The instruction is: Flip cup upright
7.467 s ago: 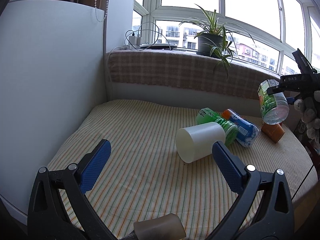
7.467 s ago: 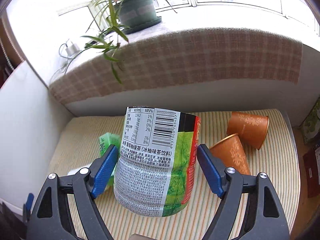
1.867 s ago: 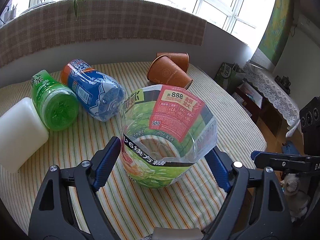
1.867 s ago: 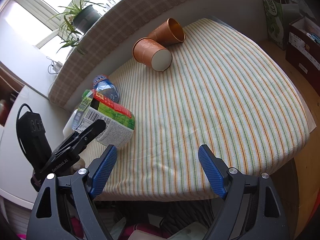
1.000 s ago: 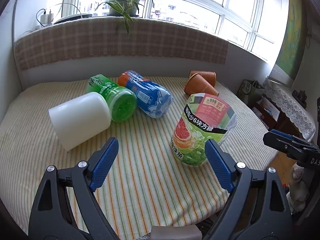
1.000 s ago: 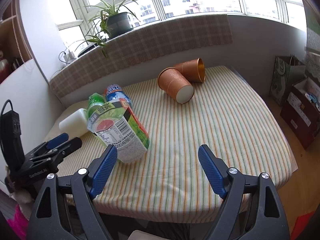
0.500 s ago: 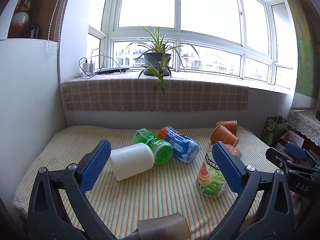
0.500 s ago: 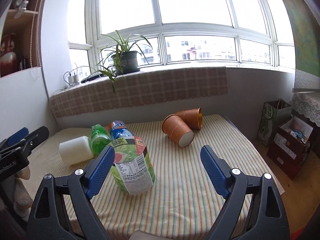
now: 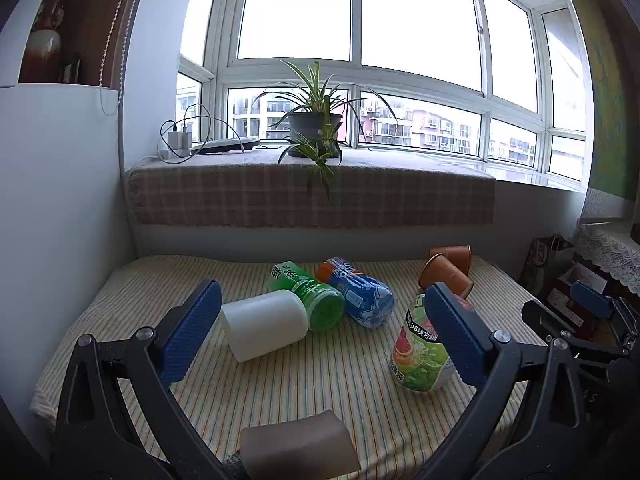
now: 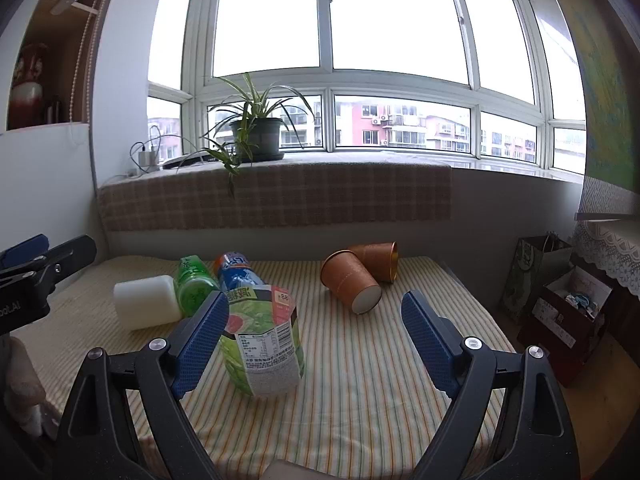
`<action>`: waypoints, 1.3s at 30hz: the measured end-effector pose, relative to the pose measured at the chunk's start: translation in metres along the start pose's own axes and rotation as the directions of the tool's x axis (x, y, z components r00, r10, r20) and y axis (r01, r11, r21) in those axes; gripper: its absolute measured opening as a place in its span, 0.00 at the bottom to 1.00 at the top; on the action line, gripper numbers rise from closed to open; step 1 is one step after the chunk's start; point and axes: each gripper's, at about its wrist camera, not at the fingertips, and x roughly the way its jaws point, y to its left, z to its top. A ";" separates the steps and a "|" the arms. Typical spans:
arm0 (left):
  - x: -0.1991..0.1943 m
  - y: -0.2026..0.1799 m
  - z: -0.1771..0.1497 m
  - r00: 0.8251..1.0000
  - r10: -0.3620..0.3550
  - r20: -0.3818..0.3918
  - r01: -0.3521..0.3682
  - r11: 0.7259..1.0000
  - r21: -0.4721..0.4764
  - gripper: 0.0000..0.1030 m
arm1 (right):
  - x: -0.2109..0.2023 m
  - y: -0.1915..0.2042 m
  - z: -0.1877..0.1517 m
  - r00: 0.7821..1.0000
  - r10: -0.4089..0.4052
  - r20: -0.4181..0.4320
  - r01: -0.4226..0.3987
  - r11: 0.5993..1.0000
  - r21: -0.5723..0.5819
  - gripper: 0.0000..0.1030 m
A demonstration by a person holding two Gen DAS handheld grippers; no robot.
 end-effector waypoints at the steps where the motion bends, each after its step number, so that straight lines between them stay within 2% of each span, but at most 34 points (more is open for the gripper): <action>1: 0.000 0.000 0.000 1.000 0.000 -0.002 0.000 1.000 -0.002 1.00 | 0.000 -0.001 -0.001 1.000 0.002 -0.003 -0.002 1.000 0.007 0.85; 9: 0.000 -0.004 -0.001 1.000 -0.002 -0.003 0.002 1.000 0.008 1.00 | 0.001 -0.009 -0.002 1.000 0.008 -0.025 -0.007 0.999 0.043 0.85; 39: 0.007 -0.001 -0.003 1.000 0.002 -0.016 -0.001 1.000 0.012 1.00 | 0.011 -0.006 -0.009 0.997 0.024 -0.069 -0.021 0.999 0.045 0.85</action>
